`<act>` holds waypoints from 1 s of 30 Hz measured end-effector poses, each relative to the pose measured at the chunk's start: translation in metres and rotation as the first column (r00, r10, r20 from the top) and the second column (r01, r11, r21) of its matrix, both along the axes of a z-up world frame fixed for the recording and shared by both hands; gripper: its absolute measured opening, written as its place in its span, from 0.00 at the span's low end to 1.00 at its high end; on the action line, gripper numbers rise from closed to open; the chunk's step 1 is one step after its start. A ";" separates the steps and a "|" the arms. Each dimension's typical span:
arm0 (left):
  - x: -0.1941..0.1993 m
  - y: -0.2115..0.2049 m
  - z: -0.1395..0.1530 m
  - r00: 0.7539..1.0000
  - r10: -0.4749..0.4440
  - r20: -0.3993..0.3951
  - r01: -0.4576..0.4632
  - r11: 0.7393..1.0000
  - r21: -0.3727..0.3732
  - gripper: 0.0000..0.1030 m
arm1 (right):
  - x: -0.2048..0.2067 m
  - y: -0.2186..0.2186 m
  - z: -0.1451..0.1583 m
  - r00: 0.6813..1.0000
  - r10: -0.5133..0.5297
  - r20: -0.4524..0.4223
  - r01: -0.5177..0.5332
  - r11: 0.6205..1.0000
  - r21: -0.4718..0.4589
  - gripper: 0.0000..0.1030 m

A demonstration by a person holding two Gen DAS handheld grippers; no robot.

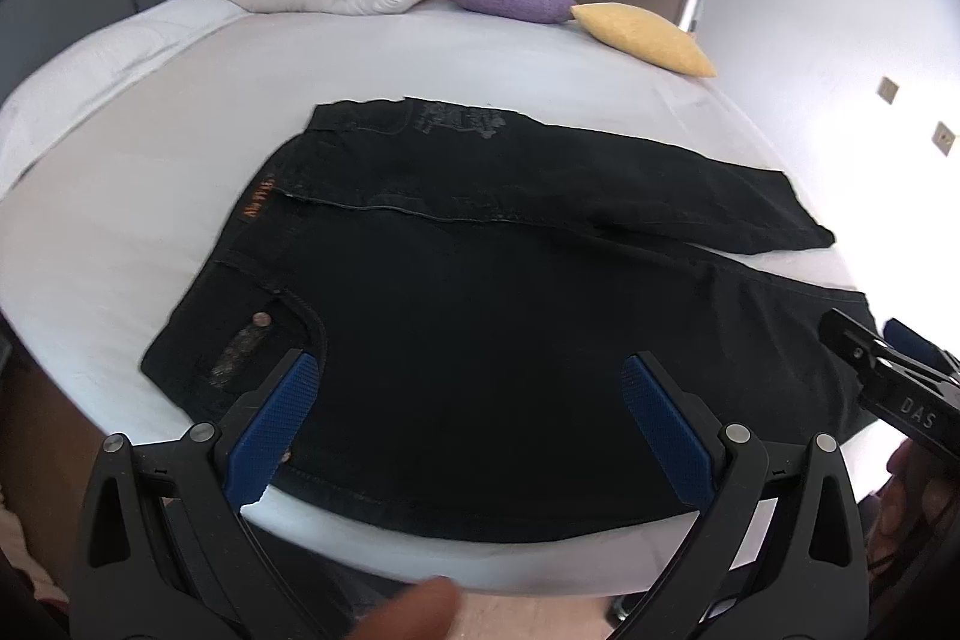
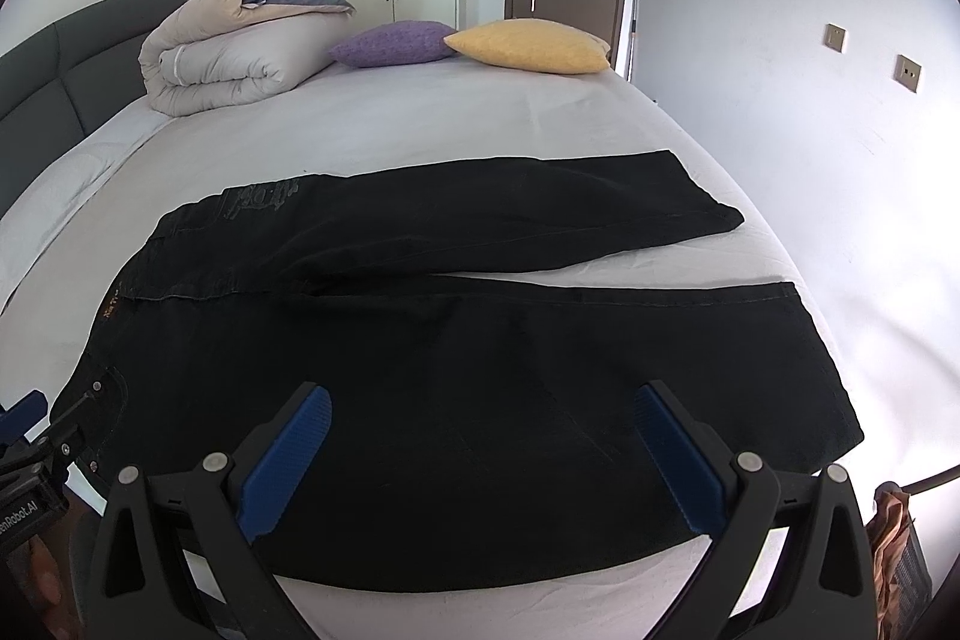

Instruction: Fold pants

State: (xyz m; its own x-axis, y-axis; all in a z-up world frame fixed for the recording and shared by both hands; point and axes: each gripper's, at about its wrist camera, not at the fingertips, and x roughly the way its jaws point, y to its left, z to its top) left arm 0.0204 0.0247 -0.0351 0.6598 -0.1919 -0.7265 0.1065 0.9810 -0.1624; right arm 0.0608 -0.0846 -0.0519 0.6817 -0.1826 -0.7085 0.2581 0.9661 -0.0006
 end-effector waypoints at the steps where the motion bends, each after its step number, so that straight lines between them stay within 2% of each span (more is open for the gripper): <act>1: 0.004 0.001 -0.004 1.000 -0.017 -0.011 0.017 1.000 -0.004 1.00 | 0.003 0.001 -0.001 1.000 0.012 -0.003 -0.012 1.000 0.003 1.00; 2: 0.008 0.002 -0.006 0.999 -0.038 -0.013 0.037 0.999 -0.014 1.00 | 0.006 0.002 -0.002 1.000 0.025 -0.005 -0.025 1.000 0.004 1.00; 4: 0.016 0.004 -0.013 0.991 -0.134 -0.009 0.133 0.987 -0.088 1.00 | 0.014 0.004 -0.002 0.998 0.055 -0.006 -0.055 0.998 0.004 1.00; 5: 0.019 0.003 -0.016 0.990 -0.140 -0.018 0.138 0.987 -0.085 1.00 | 0.018 0.006 -0.002 0.997 0.073 -0.004 -0.073 0.997 0.005 1.00; 7: 0.030 0.002 -0.024 0.987 -0.151 -0.054 0.148 0.988 -0.049 1.00 | 0.030 0.009 -0.002 0.993 0.119 -0.001 -0.119 0.993 0.000 1.00; 9: 0.046 0.005 -0.031 0.983 -0.164 -0.083 0.161 0.986 -0.045 1.00 | 0.044 0.012 -0.003 0.983 0.186 -0.002 -0.186 0.983 0.002 1.00; 12: 0.088 0.028 -0.028 0.987 -0.160 -0.027 0.159 0.986 -0.038 1.00 | 0.064 0.012 -0.005 0.960 0.279 0.002 -0.279 0.960 0.030 1.00; 16: 0.164 0.040 -0.016 0.975 -0.217 0.036 0.214 0.974 0.071 1.00 | 0.100 0.002 -0.006 0.917 0.398 0.000 -0.398 0.917 0.014 1.00; 19: 0.246 0.044 -0.006 0.947 -0.316 0.054 0.302 0.936 0.179 1.00 | 0.127 -0.010 -0.005 0.880 0.474 0.010 -0.474 0.880 0.006 1.00; 21: 0.291 0.042 -0.006 0.929 -0.369 0.030 0.353 0.908 0.227 1.00 | 0.140 -0.017 -0.006 0.864 0.503 0.003 -0.503 0.864 0.012 0.98; 22: 0.321 0.042 -0.009 0.914 -0.405 0.012 0.388 0.885 0.258 1.00 | 0.146 -0.021 -0.007 0.852 0.523 -0.001 -0.523 0.852 0.018 0.94; 23: 0.339 0.042 -0.013 0.904 -0.428 -0.007 0.414 0.870 0.267 1.00 | 0.153 -0.025 -0.008 0.837 0.548 -0.005 -0.548 0.836 0.022 0.92; 26: 0.392 0.040 -0.033 0.851 -0.510 -0.123 0.523 0.808 0.271 1.00 | 0.164 -0.032 -0.013 0.790 0.613 -0.010 -0.613 0.790 0.017 0.86; 28: 0.415 0.033 -0.049 0.809 -0.552 -0.203 0.587 0.772 0.242 1.00 | 0.175 -0.035 -0.021 0.761 0.647 -0.038 -0.647 0.762 0.014 0.81; 30: 0.428 0.030 -0.067 0.786 -0.558 -0.265 0.614 0.756 0.227 0.96 | 0.185 -0.036 -0.028 0.741 0.669 -0.065 -0.669 0.743 0.015 0.73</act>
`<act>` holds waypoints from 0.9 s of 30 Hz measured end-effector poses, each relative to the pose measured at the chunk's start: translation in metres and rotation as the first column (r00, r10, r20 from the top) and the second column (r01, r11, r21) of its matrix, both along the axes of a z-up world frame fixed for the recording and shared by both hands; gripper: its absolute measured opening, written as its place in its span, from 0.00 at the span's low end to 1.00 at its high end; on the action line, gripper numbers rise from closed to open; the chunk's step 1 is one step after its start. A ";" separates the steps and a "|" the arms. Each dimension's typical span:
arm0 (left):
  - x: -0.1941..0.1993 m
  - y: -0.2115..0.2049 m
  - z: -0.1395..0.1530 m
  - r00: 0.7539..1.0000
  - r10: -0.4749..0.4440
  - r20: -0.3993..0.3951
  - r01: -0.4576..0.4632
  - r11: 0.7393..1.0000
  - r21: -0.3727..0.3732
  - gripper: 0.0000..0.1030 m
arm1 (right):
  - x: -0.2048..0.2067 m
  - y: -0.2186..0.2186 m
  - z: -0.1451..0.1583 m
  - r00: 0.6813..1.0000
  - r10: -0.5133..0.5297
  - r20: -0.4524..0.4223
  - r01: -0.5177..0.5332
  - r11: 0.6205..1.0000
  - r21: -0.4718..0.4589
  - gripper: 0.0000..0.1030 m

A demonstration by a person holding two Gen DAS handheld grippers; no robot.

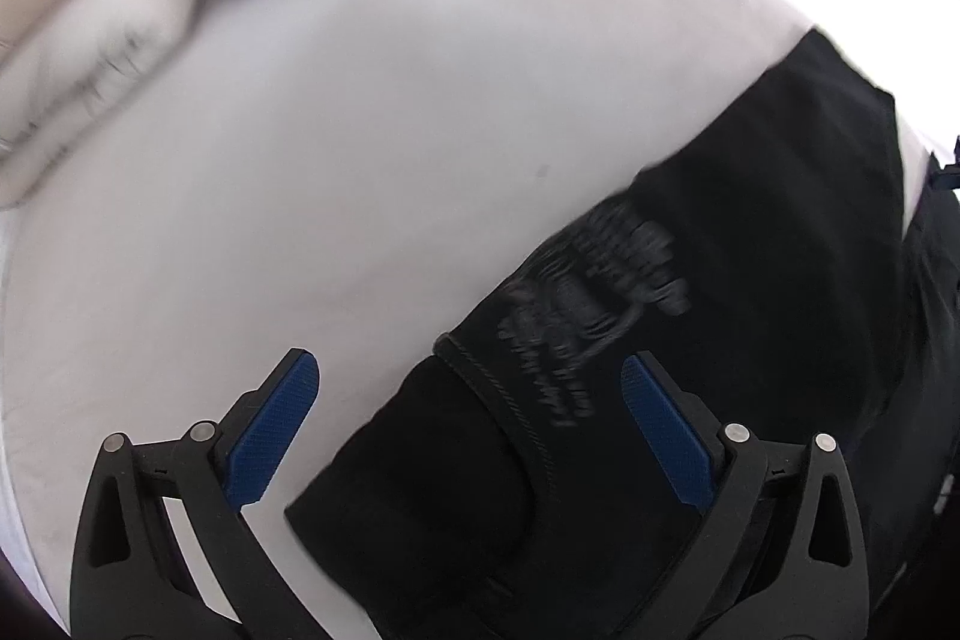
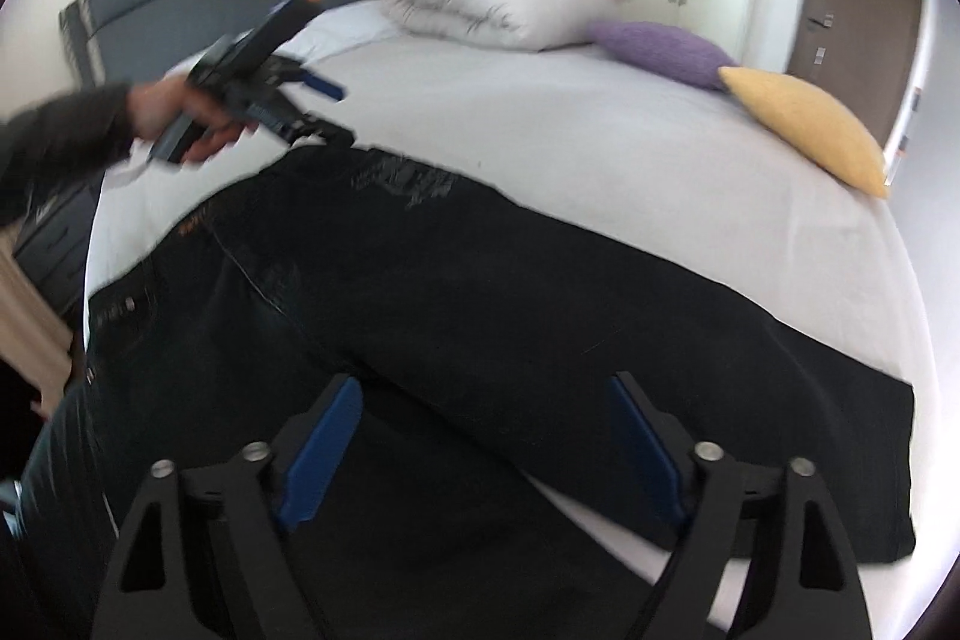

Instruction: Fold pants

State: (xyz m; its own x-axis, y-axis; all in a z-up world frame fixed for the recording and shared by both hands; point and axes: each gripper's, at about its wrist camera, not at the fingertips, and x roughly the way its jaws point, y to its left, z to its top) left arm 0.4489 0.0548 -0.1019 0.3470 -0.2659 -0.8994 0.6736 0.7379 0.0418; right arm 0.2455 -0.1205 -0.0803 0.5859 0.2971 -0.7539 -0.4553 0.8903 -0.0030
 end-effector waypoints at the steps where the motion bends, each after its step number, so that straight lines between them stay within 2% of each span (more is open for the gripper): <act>1: 0.010 0.000 -0.014 0.999 -0.015 -0.033 0.016 0.999 0.031 0.95 | 0.007 0.001 -0.004 1.000 0.018 -0.010 -0.018 1.000 -0.011 0.70; 3: 0.021 0.002 -0.035 0.997 -0.027 -0.077 0.033 0.996 0.078 0.89 | 0.020 0.004 -0.009 0.999 0.043 -0.017 -0.044 0.999 -0.027 0.67; 5: 0.033 0.009 -0.047 0.992 -0.022 -0.121 0.028 0.999 0.047 0.89 | 0.033 0.008 -0.013 0.998 0.067 -0.023 -0.067 0.997 -0.032 0.63; 7: 0.041 0.016 -0.047 0.993 -0.017 -0.118 0.019 1.000 0.015 0.78 | 0.049 0.012 -0.015 0.996 0.084 -0.027 -0.085 0.996 -0.030 0.59; 8: 0.044 0.017 -0.048 0.993 -0.020 -0.119 0.022 1.000 0.012 0.69 | 0.057 0.015 -0.015 0.995 0.091 -0.029 -0.092 0.995 -0.029 0.59; 9: 0.046 0.018 -0.047 0.993 -0.024 -0.117 0.026 1.000 0.012 0.53 | 0.065 0.018 -0.016 0.995 0.098 -0.031 -0.099 0.995 -0.029 0.59; 11: 0.051 0.018 -0.046 0.992 -0.042 -0.117 0.044 0.999 0.014 0.33 | 0.080 0.027 -0.015 0.993 0.114 -0.029 -0.115 0.993 -0.037 0.58; 13: 0.050 0.016 -0.047 0.995 -0.053 -0.088 0.057 0.997 0.044 0.26 | 0.098 0.039 -0.013 0.992 0.124 -0.026 -0.125 0.991 -0.045 0.58; 15: 0.049 0.019 -0.046 0.997 -0.042 -0.062 0.045 0.998 0.050 0.11 | 0.111 0.051 -0.009 0.990 0.139 -0.018 -0.140 0.988 -0.063 0.58; 18: 0.034 0.029 -0.037 0.999 -0.020 0.042 0.018 0.999 0.047 0.06 | 0.129 0.065 -0.008 0.986 0.167 -0.017 -0.168 0.981 -0.096 0.56; 21: 0.007 0.039 -0.026 0.990 -0.012 0.141 0.007 0.999 0.040 0.05 | 0.145 0.078 -0.006 0.981 0.194 -0.022 -0.196 0.973 -0.123 0.54; 27: -0.034 0.044 -0.013 0.956 0.002 0.294 -0.003 1.000 0.004 0.03 | 0.166 0.105 -0.007 0.966 0.257 -0.027 -0.257 0.942 -0.215 0.54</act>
State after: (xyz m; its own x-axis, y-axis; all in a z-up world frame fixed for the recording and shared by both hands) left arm 0.4150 0.0991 -0.1152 0.5970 -0.2610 -0.7586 0.6293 0.7389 0.2410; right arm 0.4115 -0.0153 -0.0869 0.5126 0.2688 -0.8155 -0.6686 0.7209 -0.1826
